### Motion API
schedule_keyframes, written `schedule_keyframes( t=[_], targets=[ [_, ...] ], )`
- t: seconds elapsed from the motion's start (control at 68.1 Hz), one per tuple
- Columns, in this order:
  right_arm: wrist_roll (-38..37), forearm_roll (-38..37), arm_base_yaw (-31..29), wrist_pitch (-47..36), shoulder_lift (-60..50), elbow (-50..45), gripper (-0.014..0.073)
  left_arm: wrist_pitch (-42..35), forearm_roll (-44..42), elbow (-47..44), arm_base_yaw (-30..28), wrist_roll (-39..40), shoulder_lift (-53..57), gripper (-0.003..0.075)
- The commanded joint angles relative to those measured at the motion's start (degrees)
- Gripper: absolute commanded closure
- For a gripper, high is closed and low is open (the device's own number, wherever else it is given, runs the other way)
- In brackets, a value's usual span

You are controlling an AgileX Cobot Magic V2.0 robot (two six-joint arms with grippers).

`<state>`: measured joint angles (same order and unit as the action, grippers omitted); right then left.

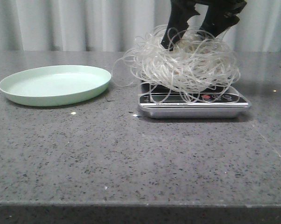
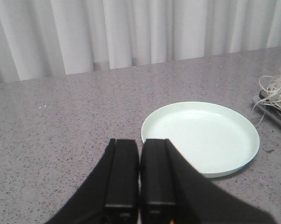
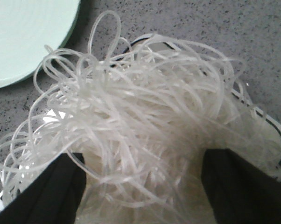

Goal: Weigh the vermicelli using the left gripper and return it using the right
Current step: 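Grasp the vermicelli on the scale with the right gripper, then lift the vermicelli with the right gripper and carry it toward the plate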

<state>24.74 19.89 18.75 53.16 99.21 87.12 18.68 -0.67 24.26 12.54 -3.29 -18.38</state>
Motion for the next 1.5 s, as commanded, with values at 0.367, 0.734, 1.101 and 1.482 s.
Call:
schedule_keyframes(
  t=[0.367,0.734,1.101,1.482],
  targets=[
    [0.19,-1.09,-0.15,2.74,-1.18,1.09,0.0442,-4.67,0.1,1.43,-0.11,0.48,-0.36,0.0584],
    [0.19,-1.09,-0.15,10.25,-3.43,15.39,0.0442,-4.67,0.1,1.43,-0.11,0.48,-0.36,0.0584],
    [0.19,4.61,3.38,9.28,-3.63,30.2,0.0442,-4.67,0.1,1.43,-0.11,0.48,-0.36,0.0584],
    [0.19,4.82,15.71,-6.15,4.81,30.26,0.0442,-4.67,0.1,1.43,-0.11,0.48,-0.36,0.0584]
  ],
)
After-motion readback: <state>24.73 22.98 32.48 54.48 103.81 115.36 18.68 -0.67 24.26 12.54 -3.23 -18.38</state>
